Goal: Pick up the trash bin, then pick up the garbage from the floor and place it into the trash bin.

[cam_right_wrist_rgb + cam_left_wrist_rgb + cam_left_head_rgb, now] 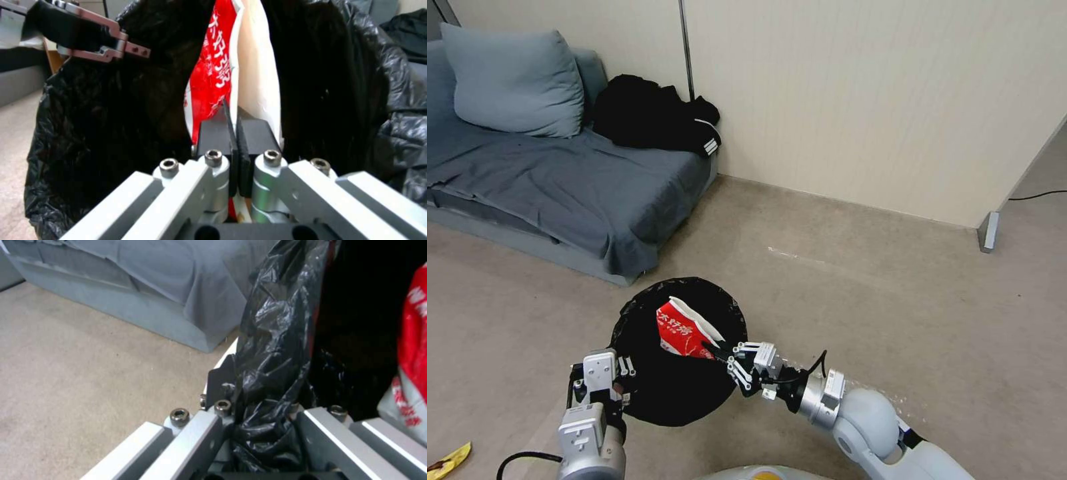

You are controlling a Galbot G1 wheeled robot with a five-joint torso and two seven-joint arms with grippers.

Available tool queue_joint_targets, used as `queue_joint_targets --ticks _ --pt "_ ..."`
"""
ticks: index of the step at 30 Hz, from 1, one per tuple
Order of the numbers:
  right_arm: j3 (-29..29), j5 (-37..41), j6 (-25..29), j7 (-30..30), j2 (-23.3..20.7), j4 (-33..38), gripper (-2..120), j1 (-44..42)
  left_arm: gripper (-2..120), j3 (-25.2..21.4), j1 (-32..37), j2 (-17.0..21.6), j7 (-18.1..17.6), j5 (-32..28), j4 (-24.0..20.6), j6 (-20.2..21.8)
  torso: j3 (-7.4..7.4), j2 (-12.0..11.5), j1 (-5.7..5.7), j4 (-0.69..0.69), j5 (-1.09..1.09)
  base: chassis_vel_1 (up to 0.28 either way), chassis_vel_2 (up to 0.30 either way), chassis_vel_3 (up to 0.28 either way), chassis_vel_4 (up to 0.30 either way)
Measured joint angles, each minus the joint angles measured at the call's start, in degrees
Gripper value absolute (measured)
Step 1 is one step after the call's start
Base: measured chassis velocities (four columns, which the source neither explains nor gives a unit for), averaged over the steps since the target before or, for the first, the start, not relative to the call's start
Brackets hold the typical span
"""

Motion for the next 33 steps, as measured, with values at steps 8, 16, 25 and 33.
queue_joint_targets --ticks 8,16,25,33 --pt "-2.1 -1.7 0.8 0.0 2.1 -1.3 28 0.7 1 0.0 0.4 -0.4 0.0 0.7 -0.4 0.2 0.00 0.0 0.00 0.00 0.00 0.000 0.000 0.000 0.000" --pt "-2.6 -1.8 0.8 0.0 2.1 -1.3 57 1.1 1 -0.1 0.6 -0.6 0.0 0.8 -0.5 0.2 0.00 0.0 0.00 0.00 0.00 0.000 0.000 0.000 0.000" --pt "-0.6 -2.6 1.5 -0.1 2.1 2.9 89 -0.1 1 -0.2 0.3 -0.6 0.0 1.0 -0.4 0.2 0.00 0.0 0.00 0.00 0.00 0.000 0.000 0.000 0.000" --pt "3.9 -1.7 1.6 -0.3 1.8 11.5 111 -2.0 1 -0.6 -0.2 -0.6 0.1 0.8 0.4 0.2 0.00 0.0 0.00 0.00 0.00 0.000 0.000 0.000 0.000"
